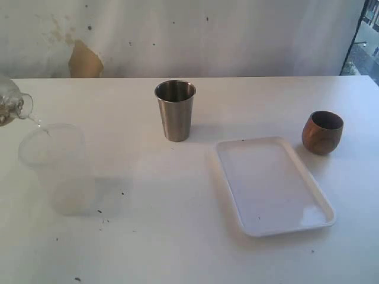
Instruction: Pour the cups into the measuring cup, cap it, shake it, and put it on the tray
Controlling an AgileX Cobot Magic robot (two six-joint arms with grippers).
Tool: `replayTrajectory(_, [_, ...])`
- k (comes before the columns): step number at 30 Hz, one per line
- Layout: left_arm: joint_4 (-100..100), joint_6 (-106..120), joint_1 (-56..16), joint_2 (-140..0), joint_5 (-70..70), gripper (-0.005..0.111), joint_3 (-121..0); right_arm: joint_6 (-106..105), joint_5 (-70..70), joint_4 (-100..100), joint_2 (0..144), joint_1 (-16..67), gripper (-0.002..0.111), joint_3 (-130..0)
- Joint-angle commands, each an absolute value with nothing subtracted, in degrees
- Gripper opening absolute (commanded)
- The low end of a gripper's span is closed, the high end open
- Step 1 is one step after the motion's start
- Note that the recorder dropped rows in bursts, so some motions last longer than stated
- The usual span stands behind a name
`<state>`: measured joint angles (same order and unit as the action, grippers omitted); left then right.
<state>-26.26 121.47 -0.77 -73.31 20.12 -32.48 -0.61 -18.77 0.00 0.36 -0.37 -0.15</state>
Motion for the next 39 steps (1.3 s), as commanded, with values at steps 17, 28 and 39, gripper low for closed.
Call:
replayTrajectory(17, [-19.66,120.95,-0.67,-72.65,25.23,0.0,-33.51,-0.41,-18.34,0.0,0.0,-0.6,0.0,0.0])
replayTrajectory(28, [-18.37,120.95,-0.67,-72.65,22.08,0.0,-37.43,-0.41,-18.34,0.0,0.0,-0.6,0.0,0.0])
replayTrajectory(39, [-14.82,120.95,-0.67,-72.65,19.24,0.0,-37.43,-0.41,-18.34,0.0,0.0,-0.6,0.0,0.0])
